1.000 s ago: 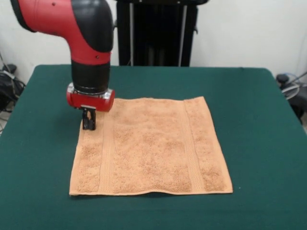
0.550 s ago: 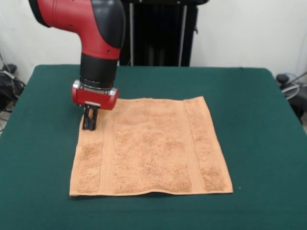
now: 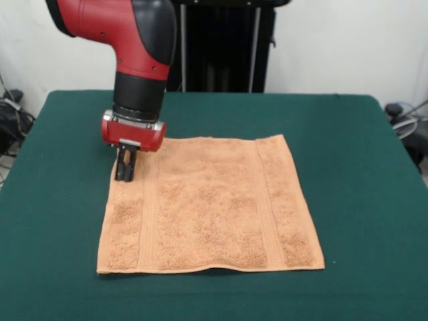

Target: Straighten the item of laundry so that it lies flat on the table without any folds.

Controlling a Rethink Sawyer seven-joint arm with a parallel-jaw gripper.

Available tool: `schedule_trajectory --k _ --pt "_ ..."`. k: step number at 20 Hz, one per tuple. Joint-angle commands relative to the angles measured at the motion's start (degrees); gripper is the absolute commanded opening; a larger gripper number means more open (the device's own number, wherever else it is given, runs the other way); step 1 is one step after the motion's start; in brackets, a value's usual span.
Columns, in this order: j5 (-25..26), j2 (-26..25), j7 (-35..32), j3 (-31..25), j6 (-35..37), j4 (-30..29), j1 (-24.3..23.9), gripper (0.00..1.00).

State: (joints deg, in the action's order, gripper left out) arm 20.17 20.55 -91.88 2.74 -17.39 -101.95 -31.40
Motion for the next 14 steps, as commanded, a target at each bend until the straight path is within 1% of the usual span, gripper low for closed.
schedule_trajectory --k 1,3,6,14 --pt "-5.8 -0.1 -8.6 -8.8 15.5 3.2 0.9 0.00" --pt "-6.6 2.8 -7.9 -8.9 19.0 2.5 0.8 0.00" --pt "-7.2 5.5 -7.5 -9.6 21.6 1.4 0.1 0.00" --pt "-8.1 6.7 -6.6 -8.9 27.3 2.0 0.7 0.00"
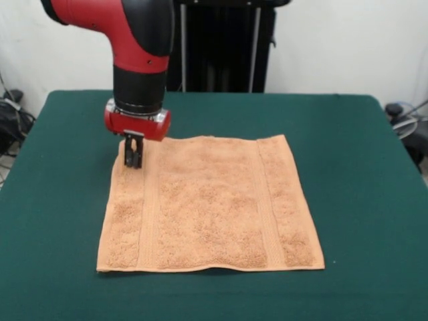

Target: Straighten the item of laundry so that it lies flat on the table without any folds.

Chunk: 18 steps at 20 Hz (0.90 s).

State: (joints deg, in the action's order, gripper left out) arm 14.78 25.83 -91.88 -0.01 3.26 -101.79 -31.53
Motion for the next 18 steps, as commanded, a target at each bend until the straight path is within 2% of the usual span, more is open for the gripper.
schedule_trajectory --k 1,7,10,18 --pt "-2.8 1.5 -6.4 -6.1 7.4 2.0 0.9 0.00" --pt "-1.8 1.7 -4.9 -6.8 9.5 2.5 0.5 0.00" --pt "-0.3 2.5 -4.5 -6.1 7.5 2.5 1.4 0.00" --pt "-1.5 5.3 -2.8 -5.6 15.9 2.3 1.9 0.00"
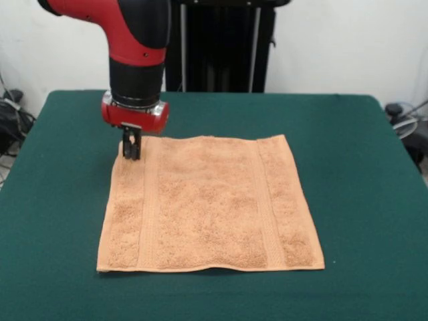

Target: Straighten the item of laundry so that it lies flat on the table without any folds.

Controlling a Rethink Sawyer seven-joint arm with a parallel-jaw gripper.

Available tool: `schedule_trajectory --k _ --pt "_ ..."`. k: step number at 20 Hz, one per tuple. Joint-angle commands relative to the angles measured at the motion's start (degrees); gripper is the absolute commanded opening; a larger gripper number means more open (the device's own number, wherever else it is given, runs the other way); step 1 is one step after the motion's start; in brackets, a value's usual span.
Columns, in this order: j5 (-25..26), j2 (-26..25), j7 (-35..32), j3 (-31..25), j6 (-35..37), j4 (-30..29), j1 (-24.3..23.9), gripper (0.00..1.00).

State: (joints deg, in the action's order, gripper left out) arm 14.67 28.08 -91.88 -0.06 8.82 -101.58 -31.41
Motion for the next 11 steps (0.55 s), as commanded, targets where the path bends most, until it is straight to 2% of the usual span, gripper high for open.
schedule_trajectory --k 1,11 --pt "-1.4 3.6 -2.3 -5.9 11.4 1.9 1.5 0.00" --pt "0.0 5.6 -1.3 -7.2 14.3 1.4 0.2 0.00"
